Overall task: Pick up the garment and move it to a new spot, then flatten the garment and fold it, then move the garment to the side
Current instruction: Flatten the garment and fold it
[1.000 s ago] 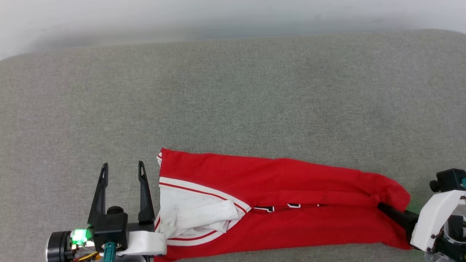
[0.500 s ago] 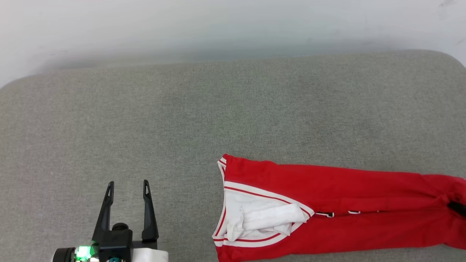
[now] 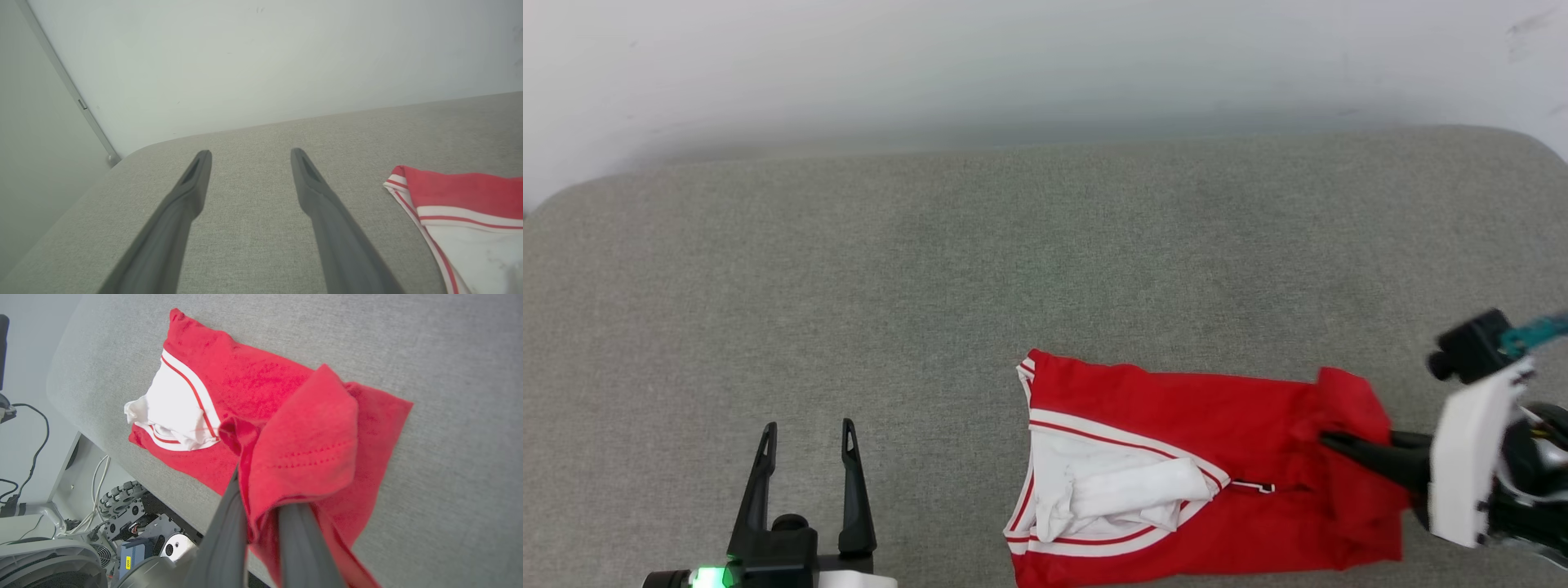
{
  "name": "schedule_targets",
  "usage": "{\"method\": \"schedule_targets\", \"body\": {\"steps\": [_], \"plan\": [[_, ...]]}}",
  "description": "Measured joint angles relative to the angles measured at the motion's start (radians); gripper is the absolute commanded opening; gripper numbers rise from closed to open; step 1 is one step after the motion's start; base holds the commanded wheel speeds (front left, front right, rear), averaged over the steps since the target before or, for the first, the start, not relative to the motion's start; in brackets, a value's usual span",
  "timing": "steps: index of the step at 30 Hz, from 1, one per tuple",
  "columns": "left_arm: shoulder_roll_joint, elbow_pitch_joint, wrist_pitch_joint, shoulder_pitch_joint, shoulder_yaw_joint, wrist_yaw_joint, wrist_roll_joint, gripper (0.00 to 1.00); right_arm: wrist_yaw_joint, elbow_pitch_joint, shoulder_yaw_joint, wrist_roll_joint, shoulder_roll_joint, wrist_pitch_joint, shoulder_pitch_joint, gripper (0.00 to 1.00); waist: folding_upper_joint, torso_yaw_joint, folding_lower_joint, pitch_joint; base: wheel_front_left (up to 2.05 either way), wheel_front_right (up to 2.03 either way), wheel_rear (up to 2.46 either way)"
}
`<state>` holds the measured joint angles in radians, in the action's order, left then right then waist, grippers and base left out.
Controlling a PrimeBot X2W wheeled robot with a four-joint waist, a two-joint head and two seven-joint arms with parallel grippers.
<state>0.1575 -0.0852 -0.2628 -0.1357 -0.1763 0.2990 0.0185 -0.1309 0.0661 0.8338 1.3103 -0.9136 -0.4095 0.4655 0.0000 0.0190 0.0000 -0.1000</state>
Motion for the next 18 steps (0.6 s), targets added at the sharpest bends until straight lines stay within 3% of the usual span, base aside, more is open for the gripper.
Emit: {"method": "schedule_targets", "body": {"steps": [5, 11, 12, 18], "plan": [[-0.003, -0.002, 0.000, 0.012, 0.002, -0.009, -0.006, 1.00, 0.000, -0.015, 0.038, -0.105, 0.124, -0.073, 0.102, 0.00, 0.0000, -0.002, 0.0000, -0.024, 0.00, 0.00, 0.00], [-0.009, -0.001, 0.000, 0.058, -0.003, -0.020, -0.013, 1.00, 0.000, 0.088, 0.128, -0.222, 0.344, -0.158, 0.241, 0.00, 0.0000, -0.010, 0.0000, -0.073, 0.00, 0.00, 0.00], [-0.009, -0.001, 0.000, 0.058, -0.003, -0.020, -0.013, 1.00, 0.000, 0.088, 0.128, -0.222, 0.344, -0.158, 0.241, 0.00, 0.0000, -0.010, 0.0000, -0.073, 0.00, 0.00, 0.00], [-0.016, 0.006, 0.000, 0.099, -0.009, -0.028, -0.015, 1.00, 0.000, 0.232, 0.215, -0.287, 0.482, -0.174, 0.328, 0.00, 0.0000, -0.022, 0.0000, -0.120, 0.00, 0.00, 0.00]]}}
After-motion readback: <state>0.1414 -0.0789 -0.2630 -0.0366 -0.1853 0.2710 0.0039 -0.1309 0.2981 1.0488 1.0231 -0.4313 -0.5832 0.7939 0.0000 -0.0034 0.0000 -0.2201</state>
